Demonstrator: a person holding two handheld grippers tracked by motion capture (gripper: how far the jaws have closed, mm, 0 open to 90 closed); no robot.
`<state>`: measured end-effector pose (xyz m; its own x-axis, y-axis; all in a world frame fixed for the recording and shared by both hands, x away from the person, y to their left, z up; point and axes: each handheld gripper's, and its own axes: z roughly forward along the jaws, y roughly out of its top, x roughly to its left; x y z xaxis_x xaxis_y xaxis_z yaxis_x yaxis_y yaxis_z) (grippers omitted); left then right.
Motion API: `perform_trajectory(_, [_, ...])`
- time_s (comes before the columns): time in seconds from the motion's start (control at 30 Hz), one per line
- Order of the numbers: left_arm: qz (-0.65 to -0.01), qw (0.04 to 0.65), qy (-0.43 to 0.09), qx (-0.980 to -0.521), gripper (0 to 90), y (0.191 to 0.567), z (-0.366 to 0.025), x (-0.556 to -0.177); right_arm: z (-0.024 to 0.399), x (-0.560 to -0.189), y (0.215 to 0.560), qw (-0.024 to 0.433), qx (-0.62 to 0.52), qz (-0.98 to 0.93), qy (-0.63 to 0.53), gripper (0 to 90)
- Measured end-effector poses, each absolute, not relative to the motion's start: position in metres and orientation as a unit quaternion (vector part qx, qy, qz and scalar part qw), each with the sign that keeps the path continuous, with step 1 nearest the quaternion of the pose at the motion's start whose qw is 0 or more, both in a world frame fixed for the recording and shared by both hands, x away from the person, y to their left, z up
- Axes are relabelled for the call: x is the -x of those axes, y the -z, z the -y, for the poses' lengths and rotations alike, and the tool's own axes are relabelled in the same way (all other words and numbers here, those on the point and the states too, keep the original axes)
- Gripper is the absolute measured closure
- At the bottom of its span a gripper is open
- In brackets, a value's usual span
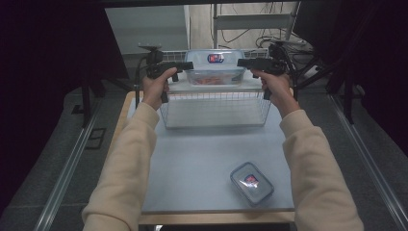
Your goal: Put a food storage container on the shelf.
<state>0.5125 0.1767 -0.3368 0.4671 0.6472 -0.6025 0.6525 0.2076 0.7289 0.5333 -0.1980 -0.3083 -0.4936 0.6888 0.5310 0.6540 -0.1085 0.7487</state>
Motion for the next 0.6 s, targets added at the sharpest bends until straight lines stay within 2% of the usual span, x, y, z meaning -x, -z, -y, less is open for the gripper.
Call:
perform_trajectory(0.3, [-0.499, 0.587, -0.021, -0.637, 29.2, 0.331, -0.185, -0.487, 0.216, -0.519, 0.307, 0.025, -0.482, -0.671, -0.563, 39.9])
perform_trajectory(0.4, [-0.493, 0.585, -0.025, -0.643, 29.5, 0.332, -0.186, -0.479, 0.221, -0.512, 0.309, 0.032, -0.475, -0.674, -0.564, 43.4])
perform_trajectory(0.47, [-0.488, 0.584, -0.027, -0.648, 30.1, 0.334, -0.186, -0.472, 0.223, -0.507, 0.31, 0.038, -0.468, -0.678, -0.565, 48.6])
perform_trajectory(0.6, [-0.479, 0.578, -0.029, -0.66, 29.6, 0.336, -0.182, -0.46, 0.224, -0.494, 0.316, 0.066, -0.448, -0.697, -0.555, 67.9])
